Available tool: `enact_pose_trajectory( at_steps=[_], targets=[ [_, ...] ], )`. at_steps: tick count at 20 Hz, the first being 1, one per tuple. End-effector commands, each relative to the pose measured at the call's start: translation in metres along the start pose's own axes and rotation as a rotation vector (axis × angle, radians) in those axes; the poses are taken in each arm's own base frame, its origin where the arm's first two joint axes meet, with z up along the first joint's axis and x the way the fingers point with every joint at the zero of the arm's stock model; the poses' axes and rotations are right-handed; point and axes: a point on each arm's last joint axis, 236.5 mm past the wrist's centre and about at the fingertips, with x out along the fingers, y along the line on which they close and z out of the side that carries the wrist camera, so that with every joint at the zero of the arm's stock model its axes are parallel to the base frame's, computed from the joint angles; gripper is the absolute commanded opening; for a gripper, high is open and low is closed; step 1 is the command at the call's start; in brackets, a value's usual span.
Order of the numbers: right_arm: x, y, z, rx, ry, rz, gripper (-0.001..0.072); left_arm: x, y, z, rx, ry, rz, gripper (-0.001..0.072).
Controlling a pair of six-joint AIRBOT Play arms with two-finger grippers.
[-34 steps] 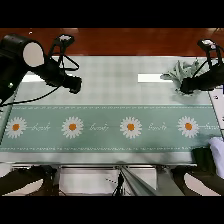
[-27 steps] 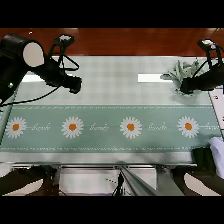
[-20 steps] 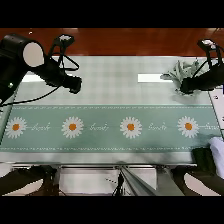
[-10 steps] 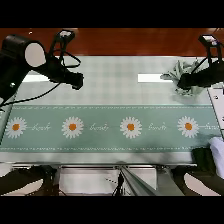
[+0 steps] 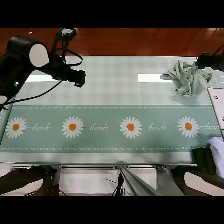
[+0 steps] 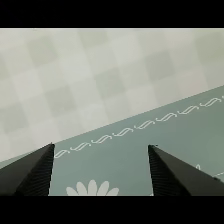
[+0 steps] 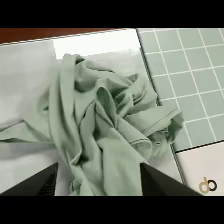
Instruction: Fold the shirts.
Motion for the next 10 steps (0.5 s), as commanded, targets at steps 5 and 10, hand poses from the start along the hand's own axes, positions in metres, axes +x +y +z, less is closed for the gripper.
enact_pose_trajectory(
  at_steps=[5,10],
  targets=[
    [0.106,-0.032,-0.086,0.259,0.233,-0.021,0.0589,0.000,0.001,-0.014,0.002,0.059,0.004,0.0720],
    [0.146,-0.016,-0.125,0.292,0.307,0.007,0.0587,0.000,0.001,-0.021,0.002,0.090,0.005,0.0720]
  ],
)
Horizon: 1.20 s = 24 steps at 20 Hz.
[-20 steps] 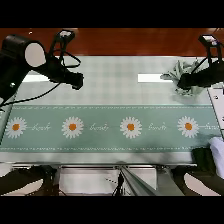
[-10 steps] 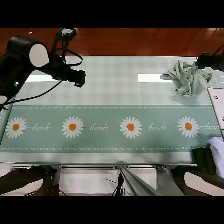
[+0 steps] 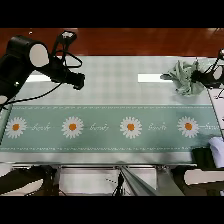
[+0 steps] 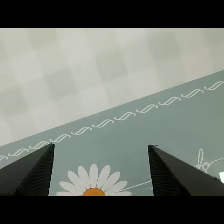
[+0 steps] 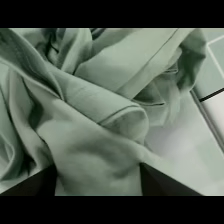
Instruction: Fold the shirts.
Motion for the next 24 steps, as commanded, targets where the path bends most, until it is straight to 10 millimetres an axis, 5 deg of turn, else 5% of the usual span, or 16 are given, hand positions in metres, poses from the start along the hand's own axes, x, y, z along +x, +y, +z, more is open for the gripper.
enact_pose_trajectory(
  at_steps=[1,3,5,7,10,12,16,19,21,24],
  targets=[
    [0.033,0.010,-0.018,0.076,0.043,0.045,0.0538,0.000,0.000,-0.005,-0.001,0.020,0.001,0.0720],
    [0.032,0.020,-0.014,0.135,0.032,0.087,0.0039,0.000,-0.001,-0.005,0.001,0.021,0.000,0.0720],
    [0.010,0.027,0.013,0.157,-0.052,0.128,0.0039,-0.001,-0.001,-0.005,0.016,0.018,0.000,0.0720],
    [-0.043,0.032,0.062,0.167,-0.223,0.179,0.0038,-0.010,-0.001,-0.002,0.029,-0.004,-0.003,0.0720],
    [-0.181,0.037,0.146,0.205,-0.592,0.298,0.0038,-0.050,-0.003,0.020,0.026,-0.107,-0.013,0.0720],
    [-0.286,0.040,0.169,0.232,-0.790,0.392,0.0038,-0.098,-0.003,0.044,0.024,-0.237,-0.018,0.0720],
    [-0.458,0.070,0.142,0.135,-1.025,0.570,0.0038,-0.232,-0.002,0.071,0.017,-0.565,-0.034,0.0720],
    [-0.533,0.096,0.098,0.040,-1.073,0.714,0.0039,-0.328,0.001,0.057,0.012,-0.785,-0.043,0.0720],
    [-0.537,0.115,0.065,-0.048,-0.980,0.763,0.0039,-0.368,0.004,0.037,0.006,-0.873,-0.048,0.0720],
    [-0.479,0.155,-0.006,-0.215,-0.610,0.769,0.0039,-0.388,0.006,0.009,-0.019,-0.889,-0.060,0.0720]
  ],
)
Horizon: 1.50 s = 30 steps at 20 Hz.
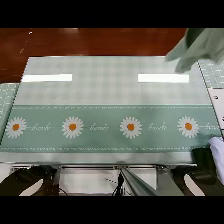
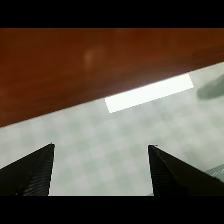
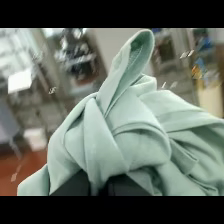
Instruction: Fold the shirts.
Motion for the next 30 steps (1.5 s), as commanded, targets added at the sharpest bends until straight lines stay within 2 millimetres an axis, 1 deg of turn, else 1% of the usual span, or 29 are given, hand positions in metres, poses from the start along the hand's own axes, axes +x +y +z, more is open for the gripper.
enact_pose_trajectory(
  at_steps=[1,2,3,5,6,8,10,11,12,13,14,15,16,17,18,20,21,22,24,26,27,28,29,30],
  targets=[
    [-0.021,0.037,-0.104,-0.040,0.419,0.092,0.0039,-0.048,0.001,0.005,-0.041,-0.058,-0.001,0.0720],
    [-0.021,0.051,-0.138,-0.064,0.530,0.132,0.0039,-0.050,0.001,0.002,-0.051,-0.047,-0.001,0.0720],
    [-0.020,0.070,-0.169,-0.081,0.607,0.186,0.0039,-0.051,0.001,-0.001,-0.059,-0.036,-0.001,0.0720],
    [-0.022,0.112,-0.229,-0.124,0.720,0.305,0.0039,-0.049,0.001,-0.004,-0.063,-0.022,0.000,0.0720],
    [-0.026,0.135,-0.266,-0.148,0.785,0.363,0.0039,-0.049,0.001,-0.004,-0.062,-0.020,0.000,0.0720],
    [-0.043,0.171,-0.340,-0.202,0.921,0.446,0.0039,-0.046,0.002,-0.007,-0.062,-0.004,0.003,0.0720],
    [-0.064,0.195,-0.406,-0.268,1.048,0.498,0.0040,-0.041,0.002,-0.016,-0.062,0.038,0.006,0.0720],
    [-0.074,0.204,-0.434,-0.302,1.098,0.518,0.0041,-0.037,0.002,-0.022,-0.062,0.062,0.008,0.0720],
    [-0.081,0.210,-0.453,-0.323,1.130,0.531,0.0108,-0.031,0.002,-0.029,-0.062,0.086,0.009,0.0720],
    [-0.086,0.213,-0.467,-0.340,1.150,0.539,0.0374,-0.023,0.002,-0.038,-0.061,0.118,0.011,0.0720],
    [-0.089,0.213,-0.472,-0.351,1.162,0.542,0.0567,-0.014,0.003,-0.049,-0.061,0.159,0.013,0.0720],
    [-0.088,0.210,-0.469,-0.367,1.161,0.539,0.0574,-0.003,0.003,-0.063,-0.060,0.204,0.016,0.0720],
    [-0.085,0.202,-0.459,-0.407,1.150,0.524,0.0574,0.008,0.003,-0.079,-0.059,0.256,0.019,0.0720],
    [-0.077,0.185,-0.442,-0.480,1.128,0.489,0.0574,0.019,0.004,-0.097,-0.059,0.308,0.022,0.0720],
    [-0.068,0.163,-0.420,-0.559,1.096,0.434,0.0574,0.031,0.004,-0.117,-0.057,0.370,0.026,0.0720],
    [-0.043,0.101,-0.360,-0.660,0.996,0.242,0.0573,0.051,0.003,-0.164,-0.074,0.501,0.027,0.0720],
    [-0.034,0.069,-0.331,-0.664,0.952,0.138,0.0573,0.060,-0.002,-0.187,-0.085,0.560,0.011,0.0720],
    [-0.027,0.036,-0.303,-0.641,0.917,0.039,0.0573,0.068,-0.012,-0.212,-0.103,0.612,-0.029,0.0720],
    [-0.024,-0.025,-0.264,-0.537,0.879,-0.137,0.0571,0.081,-0.038,-0.258,-0.169,0.693,-0.126,0.0720],
    [-0.027,-0.076,-0.243,-0.449,0.878,-0.264,0.0571,0.082,-0.068,-0.305,-0.271,0.775,-0.231,0.0720],
    [-0.029,-0.095,-0.240,-0.418,0.891,-0.300,0.0571,0.079,-0.082,-0.328,-0.327,0.825,-0.278,0.0720],
    [-0.031,-0.112,-0.240,-0.385,0.905,-0.324,0.0571,0.072,-0.094,-0.353,-0.383,0.884,-0.317,0.0720],
    [-0.032,-0.126,-0.242,-0.346,0.917,-0.339,0.0571,0.066,-0.101,-0.376,-0.424,0.930,-0.335,0.0720],
    [-0.034,-0.136,-0.245,-0.304,0.922,-0.343,0.0571,0.061,-0.104,-0.392,-0.450,0.949,-0.338,0.0720]
  ],
)
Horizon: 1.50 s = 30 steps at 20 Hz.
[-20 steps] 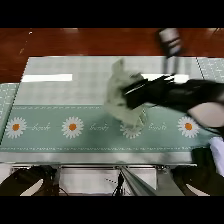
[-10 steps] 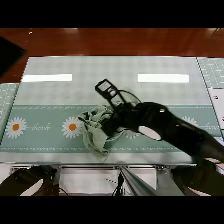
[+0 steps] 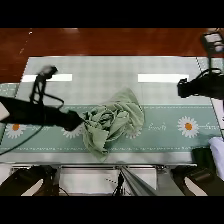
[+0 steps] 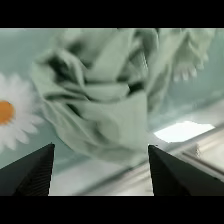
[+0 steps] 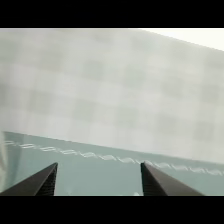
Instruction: Fold the shirts.
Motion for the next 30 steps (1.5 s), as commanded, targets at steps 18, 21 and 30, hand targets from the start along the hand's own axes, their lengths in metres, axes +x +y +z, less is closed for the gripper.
enact_pose_trajectory(
  at_steps=[18,21,30],
  targets=[
    [0.054,-0.021,-0.089,0.260,0.192,0.179,0.0587,0.144,0.033,-0.103,-0.430,0.148,-0.213,0.0646],
    [0.054,-0.021,-0.089,0.260,0.191,0.179,0.0586,0.168,0.035,-0.108,-0.516,0.209,-0.232,0.0646],
    [0.070,0.020,-0.079,0.367,0.212,0.361,0.0525,0.177,0.034,-0.121,-0.514,0.292,-0.242,0.0020]
  ],
)
